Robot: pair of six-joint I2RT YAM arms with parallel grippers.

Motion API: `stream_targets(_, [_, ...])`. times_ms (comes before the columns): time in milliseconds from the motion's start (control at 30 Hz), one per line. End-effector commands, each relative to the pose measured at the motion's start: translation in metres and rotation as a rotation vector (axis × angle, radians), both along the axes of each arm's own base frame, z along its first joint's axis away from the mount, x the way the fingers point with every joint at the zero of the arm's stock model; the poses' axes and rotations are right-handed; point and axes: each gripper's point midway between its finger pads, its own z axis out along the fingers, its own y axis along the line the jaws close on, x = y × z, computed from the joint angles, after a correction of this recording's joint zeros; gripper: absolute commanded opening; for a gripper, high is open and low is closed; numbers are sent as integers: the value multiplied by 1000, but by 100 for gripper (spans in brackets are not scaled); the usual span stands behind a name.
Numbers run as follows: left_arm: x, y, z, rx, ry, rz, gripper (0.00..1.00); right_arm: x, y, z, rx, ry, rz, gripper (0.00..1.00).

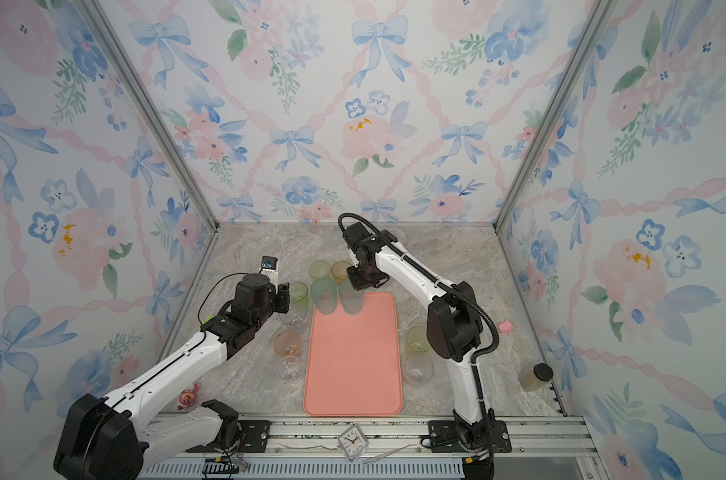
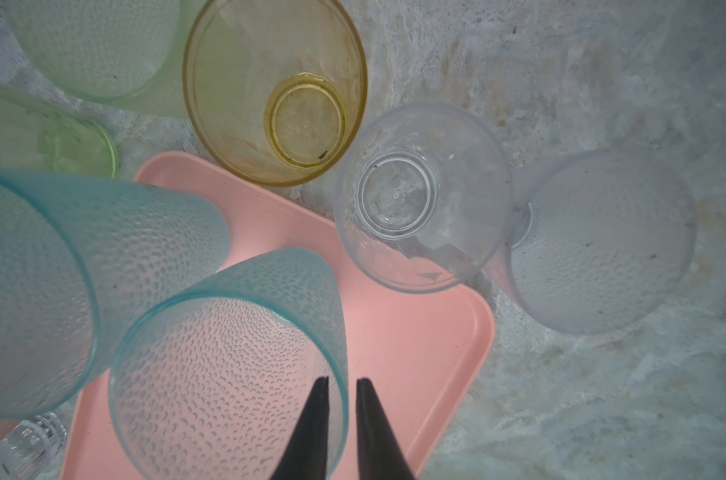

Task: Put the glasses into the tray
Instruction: 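Lower the second teal cup onto the tray beside the first teal cup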

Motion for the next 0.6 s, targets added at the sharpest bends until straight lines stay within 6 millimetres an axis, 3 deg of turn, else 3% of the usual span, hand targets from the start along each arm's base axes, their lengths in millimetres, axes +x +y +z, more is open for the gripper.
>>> stream_targets(0, [0, -1, 11, 2, -34, -5, 39, -3, 1, 6, 10, -2, 11, 19])
stream_targets(367, [3, -2, 4, 5, -14, -2, 36, -2, 0, 18, 41, -27, 10, 28])
stream_targets(567, [-1, 0, 7, -6, -23, -1, 36, -2, -2, 36, 100, -67, -1, 36])
